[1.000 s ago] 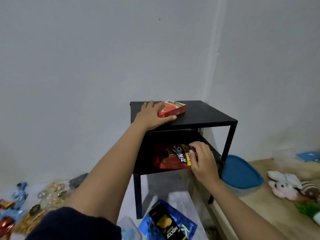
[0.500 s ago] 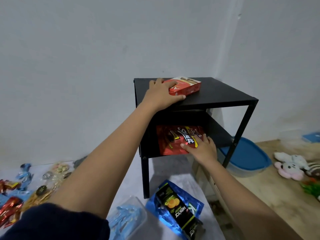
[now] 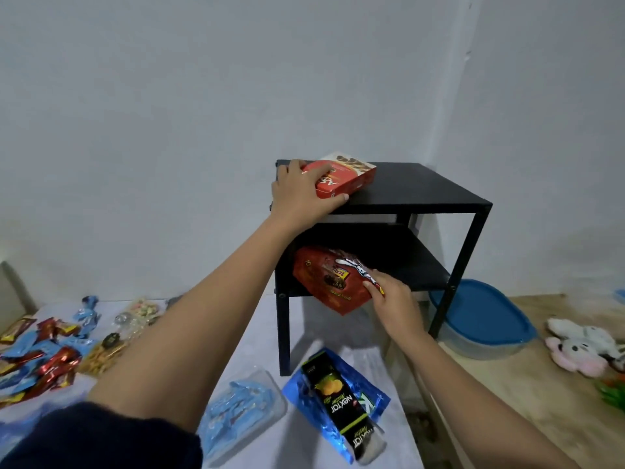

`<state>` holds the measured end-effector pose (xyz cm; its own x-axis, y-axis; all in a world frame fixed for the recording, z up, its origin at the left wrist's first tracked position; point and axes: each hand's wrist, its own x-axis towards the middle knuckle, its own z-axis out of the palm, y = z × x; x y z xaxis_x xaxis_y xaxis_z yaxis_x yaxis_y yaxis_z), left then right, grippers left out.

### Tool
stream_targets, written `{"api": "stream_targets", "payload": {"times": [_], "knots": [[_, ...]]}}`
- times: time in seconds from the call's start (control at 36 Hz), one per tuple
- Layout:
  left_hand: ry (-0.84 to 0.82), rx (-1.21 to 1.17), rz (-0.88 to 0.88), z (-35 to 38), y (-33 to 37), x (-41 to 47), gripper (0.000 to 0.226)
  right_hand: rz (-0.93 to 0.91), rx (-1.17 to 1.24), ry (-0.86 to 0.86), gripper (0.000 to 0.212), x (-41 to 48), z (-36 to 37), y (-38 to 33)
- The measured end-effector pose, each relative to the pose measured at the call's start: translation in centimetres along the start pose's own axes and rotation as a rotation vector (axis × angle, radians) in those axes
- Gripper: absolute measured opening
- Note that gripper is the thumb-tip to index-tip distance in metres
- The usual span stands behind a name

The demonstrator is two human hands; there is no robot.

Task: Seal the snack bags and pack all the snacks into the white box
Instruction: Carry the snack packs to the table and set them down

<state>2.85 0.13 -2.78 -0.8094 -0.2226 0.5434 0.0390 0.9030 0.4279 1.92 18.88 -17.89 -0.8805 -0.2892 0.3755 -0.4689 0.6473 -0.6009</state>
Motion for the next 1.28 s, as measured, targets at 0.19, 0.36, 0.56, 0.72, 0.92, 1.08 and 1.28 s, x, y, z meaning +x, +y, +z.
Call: {"api": "stream_targets", "payload": {"times": [0.19,0.36,0.56,0.72,0.92,1.08,1.28], "knots": [[0.18,0.053,-0.137,-4.5,1.3,-6.7,0.064,-0.325,0.005,0.003,0.049,-3.6,-3.1,-2.1],[0.263,0.124,-0.316,-8.9,0.0,-15.1,0.064,-0.482,0.116,-0.112,0.049,-6.7,-2.8,-4.9],[0.344,0.217,-0.606,-15.3,-4.0,-27.8,0.064,-0.634,0.363,-0.342,0.052,-11.9,2.7,-10.9],[0.395,0.361,-0.887,-21.9,-7.7,-40.3,0.066,-0.749,0.47,-0.554,0.048,-18.4,8.6,-18.7],[0.533,0.476,-1.193,-29.5,-10.8,-55.4,0.063,-0.824,0.584,-0.828,0.046,-27.7,15.0,-29.4],[0.659,0.555,-1.441,-35.5,-14.5,-67.6,0.065,-0.982,0.565,-1.055,0.047,-35.5,21.5,-38.8],[0.721,0.561,-1.705,-40.9,-18.5,-79.2,0.068,-1.082,0.512,-1.119,0.045,-45.3,28.9,-49.7]]}}
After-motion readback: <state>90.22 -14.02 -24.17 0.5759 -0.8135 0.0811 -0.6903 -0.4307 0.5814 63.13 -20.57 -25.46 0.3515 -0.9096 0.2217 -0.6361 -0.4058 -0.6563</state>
